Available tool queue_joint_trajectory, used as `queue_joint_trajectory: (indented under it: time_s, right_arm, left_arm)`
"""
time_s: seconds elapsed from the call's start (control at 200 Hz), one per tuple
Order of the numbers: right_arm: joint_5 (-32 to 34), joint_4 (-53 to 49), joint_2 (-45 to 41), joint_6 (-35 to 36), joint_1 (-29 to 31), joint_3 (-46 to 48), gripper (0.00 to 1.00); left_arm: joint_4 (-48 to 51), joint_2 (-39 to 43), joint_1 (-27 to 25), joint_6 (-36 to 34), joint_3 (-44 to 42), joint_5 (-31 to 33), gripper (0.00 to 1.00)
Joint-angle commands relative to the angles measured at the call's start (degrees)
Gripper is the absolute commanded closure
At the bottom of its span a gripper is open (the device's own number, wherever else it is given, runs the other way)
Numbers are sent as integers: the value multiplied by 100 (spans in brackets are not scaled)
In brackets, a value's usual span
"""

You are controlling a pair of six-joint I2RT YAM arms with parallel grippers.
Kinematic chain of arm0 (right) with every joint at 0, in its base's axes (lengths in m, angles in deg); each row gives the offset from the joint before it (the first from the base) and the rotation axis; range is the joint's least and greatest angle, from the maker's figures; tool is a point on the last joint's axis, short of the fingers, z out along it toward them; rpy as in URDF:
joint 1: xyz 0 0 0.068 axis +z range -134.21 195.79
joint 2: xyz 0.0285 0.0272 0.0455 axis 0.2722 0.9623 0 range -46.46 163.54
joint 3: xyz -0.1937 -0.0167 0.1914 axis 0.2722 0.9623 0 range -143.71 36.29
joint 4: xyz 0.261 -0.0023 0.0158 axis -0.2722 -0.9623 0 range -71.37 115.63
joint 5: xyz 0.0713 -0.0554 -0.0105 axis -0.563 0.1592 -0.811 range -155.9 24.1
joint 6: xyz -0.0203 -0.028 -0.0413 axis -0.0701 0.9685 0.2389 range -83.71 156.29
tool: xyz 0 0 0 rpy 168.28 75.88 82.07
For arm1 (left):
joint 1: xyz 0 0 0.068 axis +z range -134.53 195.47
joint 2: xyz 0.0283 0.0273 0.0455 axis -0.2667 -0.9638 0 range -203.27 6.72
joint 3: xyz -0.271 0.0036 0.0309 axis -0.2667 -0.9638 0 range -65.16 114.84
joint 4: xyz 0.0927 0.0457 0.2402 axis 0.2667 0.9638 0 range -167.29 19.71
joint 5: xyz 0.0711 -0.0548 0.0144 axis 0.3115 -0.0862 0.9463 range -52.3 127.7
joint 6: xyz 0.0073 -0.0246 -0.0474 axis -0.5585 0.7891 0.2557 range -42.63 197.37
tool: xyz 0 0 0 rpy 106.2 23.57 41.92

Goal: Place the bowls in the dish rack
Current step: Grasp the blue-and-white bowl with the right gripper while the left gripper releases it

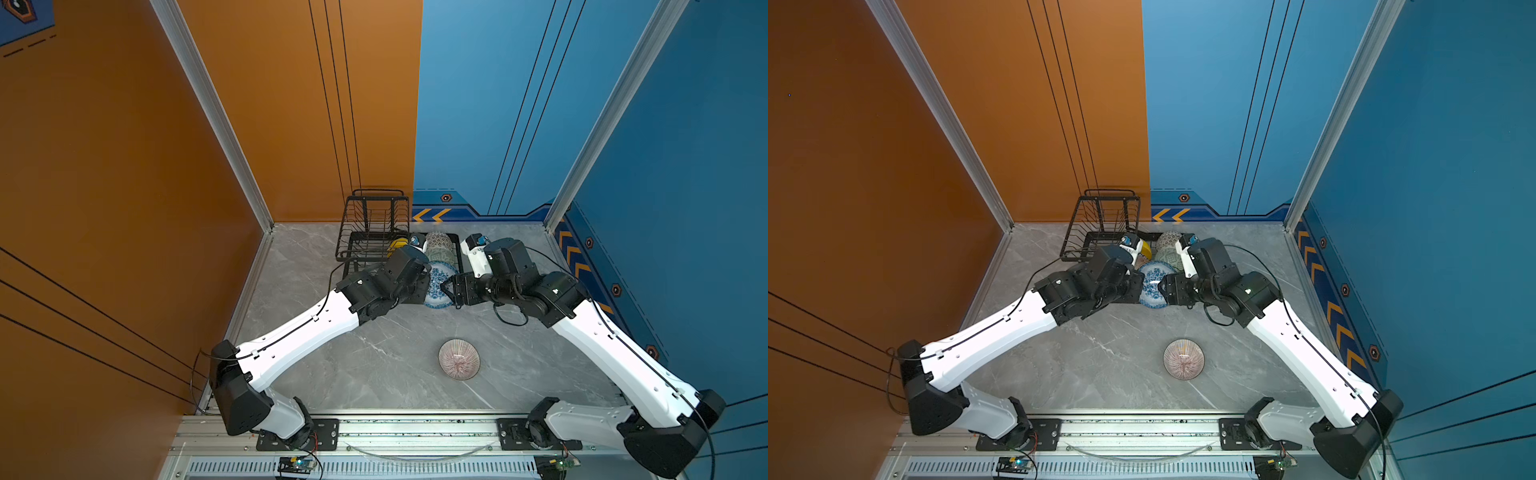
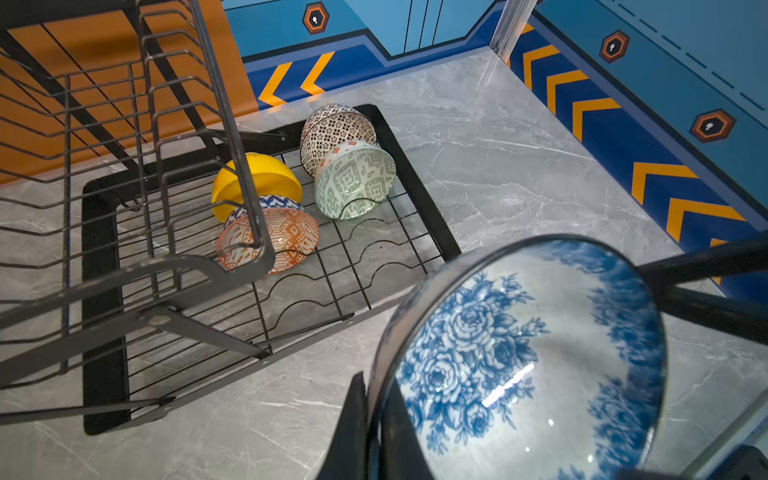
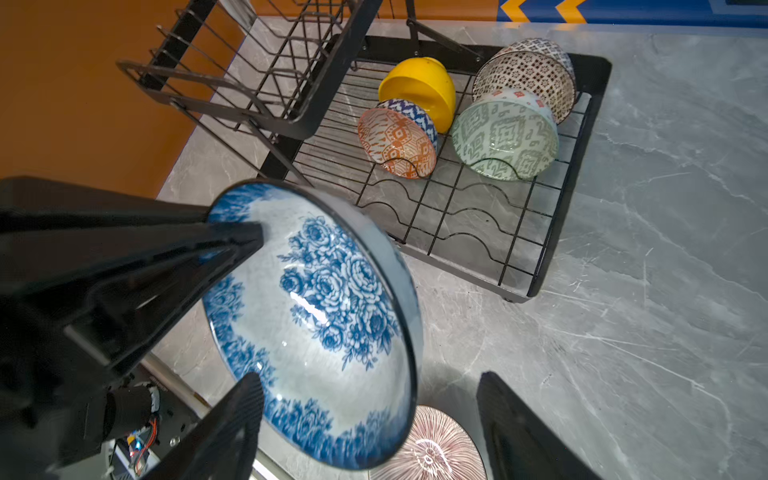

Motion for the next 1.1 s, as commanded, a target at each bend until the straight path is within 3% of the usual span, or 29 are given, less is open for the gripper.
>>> queue_joint_trajectory:
  time_s: [0.0,0.34,0.861,0.926,0.996,1.092]
  right_arm:
    - [721,423,126,-376,62,-24,30]
    - [806,577,483,-709,94,-169,50]
    - [988,977,442,-737,166,108,100]
    - [1075,986,394,-659,161,127,100]
    - [1137,986,360,-522,141,123,100]
    - [1223,1012,331,-208,104,161,100]
  left_arm:
    - [-497,181,92,163,1,18,100]
    - [-782,442,282,421,-294,40,100]
    - [-1128,446,354,152,-558,-553,100]
    - [-950,449,354,34,-499,-721,100]
    - [-695,481,362,-82,-431,-840,85]
    - [-260,528,367,-249,-325,-868,49]
